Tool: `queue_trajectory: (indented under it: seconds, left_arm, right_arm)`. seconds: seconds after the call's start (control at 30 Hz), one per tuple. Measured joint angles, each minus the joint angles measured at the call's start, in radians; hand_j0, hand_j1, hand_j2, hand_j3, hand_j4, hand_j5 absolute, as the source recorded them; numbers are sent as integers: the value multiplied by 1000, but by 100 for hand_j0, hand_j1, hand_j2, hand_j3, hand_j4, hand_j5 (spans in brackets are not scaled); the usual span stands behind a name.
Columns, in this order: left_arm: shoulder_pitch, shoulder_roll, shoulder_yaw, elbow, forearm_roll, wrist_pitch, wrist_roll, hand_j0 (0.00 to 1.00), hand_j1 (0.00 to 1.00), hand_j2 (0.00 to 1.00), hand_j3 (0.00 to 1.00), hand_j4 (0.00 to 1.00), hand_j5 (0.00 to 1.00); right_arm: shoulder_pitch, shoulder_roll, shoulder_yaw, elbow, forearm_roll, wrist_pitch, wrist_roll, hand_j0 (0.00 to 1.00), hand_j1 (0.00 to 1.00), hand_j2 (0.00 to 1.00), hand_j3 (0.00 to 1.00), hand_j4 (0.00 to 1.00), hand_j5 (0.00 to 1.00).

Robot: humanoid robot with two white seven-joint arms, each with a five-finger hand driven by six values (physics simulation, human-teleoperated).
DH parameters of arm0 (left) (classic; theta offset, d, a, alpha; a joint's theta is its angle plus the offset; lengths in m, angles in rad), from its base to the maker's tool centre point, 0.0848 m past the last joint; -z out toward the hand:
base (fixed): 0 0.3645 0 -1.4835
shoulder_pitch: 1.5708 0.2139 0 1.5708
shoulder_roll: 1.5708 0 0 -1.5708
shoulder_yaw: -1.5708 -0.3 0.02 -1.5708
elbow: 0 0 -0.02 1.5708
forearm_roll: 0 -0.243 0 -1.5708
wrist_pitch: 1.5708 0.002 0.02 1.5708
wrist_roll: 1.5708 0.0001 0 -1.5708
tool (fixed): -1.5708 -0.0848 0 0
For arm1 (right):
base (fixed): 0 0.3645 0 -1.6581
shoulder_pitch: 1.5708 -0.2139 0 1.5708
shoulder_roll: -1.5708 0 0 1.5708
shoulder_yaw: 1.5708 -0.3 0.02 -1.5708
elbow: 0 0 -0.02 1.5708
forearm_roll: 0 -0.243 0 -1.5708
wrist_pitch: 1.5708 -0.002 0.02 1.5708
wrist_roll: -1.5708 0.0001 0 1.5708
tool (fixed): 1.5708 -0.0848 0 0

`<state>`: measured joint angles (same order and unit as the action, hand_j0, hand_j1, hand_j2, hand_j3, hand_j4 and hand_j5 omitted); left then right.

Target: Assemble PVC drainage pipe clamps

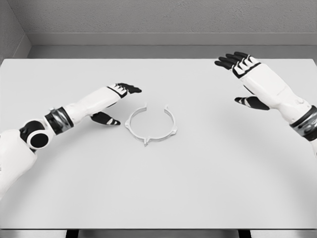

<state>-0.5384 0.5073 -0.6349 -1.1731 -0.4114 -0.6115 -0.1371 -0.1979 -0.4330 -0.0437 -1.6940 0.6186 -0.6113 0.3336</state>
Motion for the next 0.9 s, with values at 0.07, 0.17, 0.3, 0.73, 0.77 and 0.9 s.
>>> queue_trajectory:
  seconds: [0.07,0.17,0.3,0.73,0.77,0.9]
  left_arm:
    - [0,-11,-4,0,0,0,0,100,100,100,100,100,100]
    - [0,-20,-14,-1,0,0,0,100,100,100,100,100,100]
    - [-2,-24,-19,-1,-1,0,0,100,100,100,100,100,100]
    - [0,-36,-20,1,-1,0,0,100,100,100,100,100,100]
    - [0,-35,-19,1,0,0,0,100,100,100,100,100,100]
    - [3,-31,-19,-2,2,0,0,100,100,100,100,100,100]
  right_arm:
    - [0,-1,-2,-1,-1,-1,0,100,100,100,100,100,100]
    - [0,-2,-1,-3,-1,-1,0,100,100,100,100,100,100]
    - [0,-2,0,-5,-1,-1,0,100,100,100,100,100,100]
    - [5,-2,1,-8,-1,-1,0,100,100,100,100,100,100]
    - [5,-2,1,-8,-1,-1,0,100,100,100,100,100,100]
    - [3,-2,1,-8,-1,-1,0,100,100,100,100,100,100]
